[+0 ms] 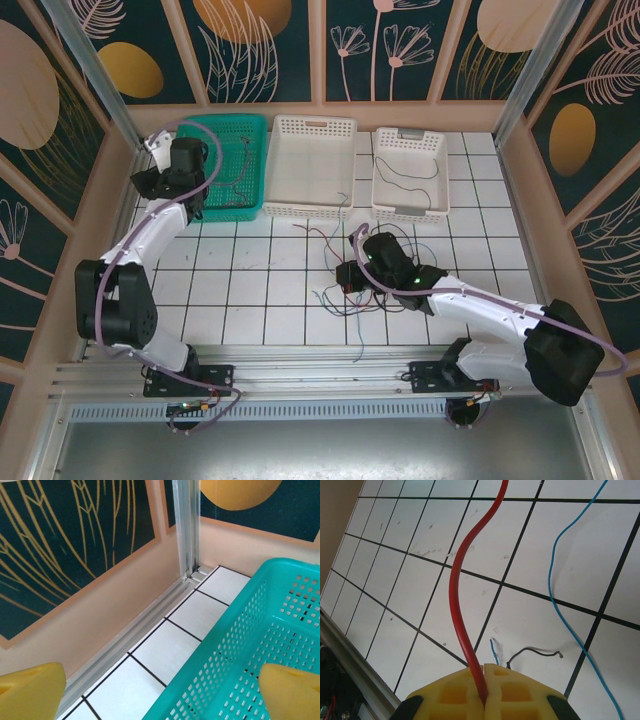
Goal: Untangle the cables
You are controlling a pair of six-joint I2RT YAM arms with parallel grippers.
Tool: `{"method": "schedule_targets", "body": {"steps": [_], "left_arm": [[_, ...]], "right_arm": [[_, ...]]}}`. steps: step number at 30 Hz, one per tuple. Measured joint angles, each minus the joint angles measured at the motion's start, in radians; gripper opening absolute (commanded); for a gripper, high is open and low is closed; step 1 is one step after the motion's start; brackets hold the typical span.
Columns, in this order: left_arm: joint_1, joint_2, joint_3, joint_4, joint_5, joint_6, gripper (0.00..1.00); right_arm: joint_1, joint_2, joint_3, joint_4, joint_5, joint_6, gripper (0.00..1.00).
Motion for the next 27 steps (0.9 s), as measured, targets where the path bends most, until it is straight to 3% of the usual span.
{"method": "schedule_targets", "body": {"steps": [11,27], "left_arm": [[0.0,0.19,0.168,-0.126,0.015,0.0,0.98],[-0.001,0.178,0.224,-0.354,0.288,-0.058,0.99]], "right_arm": [[0.018,0.011,0.003,0.001,-0.001,0.0,0.0],[0.033,0.062,0.018,0.003,-0.002,-0.005,0.0]]}}
